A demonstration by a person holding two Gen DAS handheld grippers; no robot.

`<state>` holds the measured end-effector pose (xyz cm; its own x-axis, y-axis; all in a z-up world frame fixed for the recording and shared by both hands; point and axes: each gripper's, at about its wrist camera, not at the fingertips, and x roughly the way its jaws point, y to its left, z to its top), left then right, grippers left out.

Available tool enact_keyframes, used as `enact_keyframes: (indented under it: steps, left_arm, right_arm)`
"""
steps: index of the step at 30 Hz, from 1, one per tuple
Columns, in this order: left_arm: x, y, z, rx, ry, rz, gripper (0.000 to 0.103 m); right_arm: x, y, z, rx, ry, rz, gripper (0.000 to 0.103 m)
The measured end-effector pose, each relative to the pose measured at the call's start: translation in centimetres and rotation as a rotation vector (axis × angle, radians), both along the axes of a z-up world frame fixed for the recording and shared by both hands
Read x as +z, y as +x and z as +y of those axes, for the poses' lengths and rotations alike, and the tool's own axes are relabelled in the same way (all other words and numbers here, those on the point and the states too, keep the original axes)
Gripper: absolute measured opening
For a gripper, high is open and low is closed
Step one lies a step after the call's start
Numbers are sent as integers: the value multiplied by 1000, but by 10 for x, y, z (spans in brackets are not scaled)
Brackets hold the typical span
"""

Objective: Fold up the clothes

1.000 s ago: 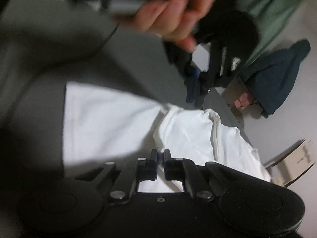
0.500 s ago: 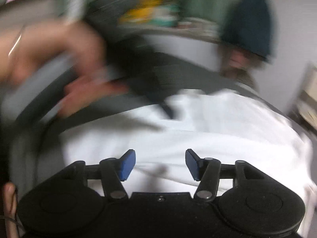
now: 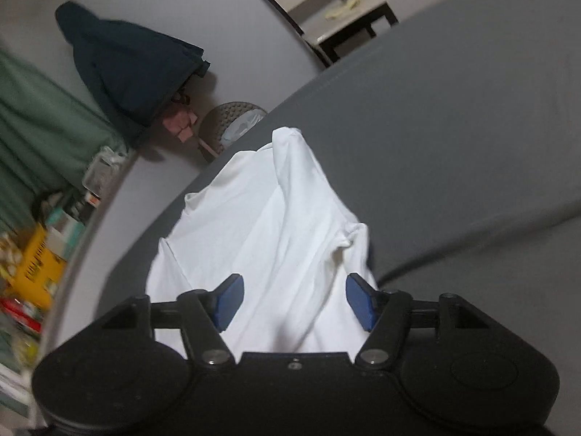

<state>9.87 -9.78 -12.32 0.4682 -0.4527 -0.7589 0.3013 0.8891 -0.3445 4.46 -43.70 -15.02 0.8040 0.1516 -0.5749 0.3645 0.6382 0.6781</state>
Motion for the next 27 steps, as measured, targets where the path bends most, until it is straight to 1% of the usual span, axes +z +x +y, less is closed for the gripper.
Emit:
enact_keyframes:
  steps: [3,4,6,11,13,15,16,17,19,20,22,24,25,27]
  left_arm:
    - [0,0,-3,-5,15,-6,4]
    - [0,0,-4,-9,21,-12,4]
    - [0,0,-7,-17,33,-22,4]
    - [0,1,-8,-19,37,-29,4]
    - [0,2,-7,-16,31,-27,4]
    - [-1,2,-6,-11,24,-23,4]
    - [-1,3,-6,-9,21,-22,4]
    - [-1,2,-6,-8,17,-21,4]
    - [-2,2,-5,-6,13,-20,4]
    - [-2,2,-6,-6,13,-20,4]
    - [-1,2,-6,-8,17,-20,4]
    - [-1,2,-7,-11,24,-21,4]
    - [-1,1,-7,-14,29,-22,4]
    - [1,1,-8,-13,37,-20,4]
  right_arm:
    - [-10,11,5,7,76,-3,64]
    - [-13,15,4,-2,75,9,67]
    - [-21,23,-1,-40,60,40,67]
    - [-29,31,-26,-49,111,-56,68]
    - [-35,32,-33,-65,154,-77,68]
    - [-40,24,-37,-103,168,-86,63]
    - [-41,18,-38,-120,167,-89,58]
    - [-42,14,-39,-131,162,-84,50]
    - [-48,8,-45,-154,181,-80,43]
    - [-50,5,-47,-164,198,-80,41]
    - [-49,2,-49,-174,215,-69,41]
    - [-42,-3,-47,-184,196,-43,43]
    - [-35,-7,-44,-187,177,-28,50]
    - [-16,-14,-36,-189,120,-5,59]
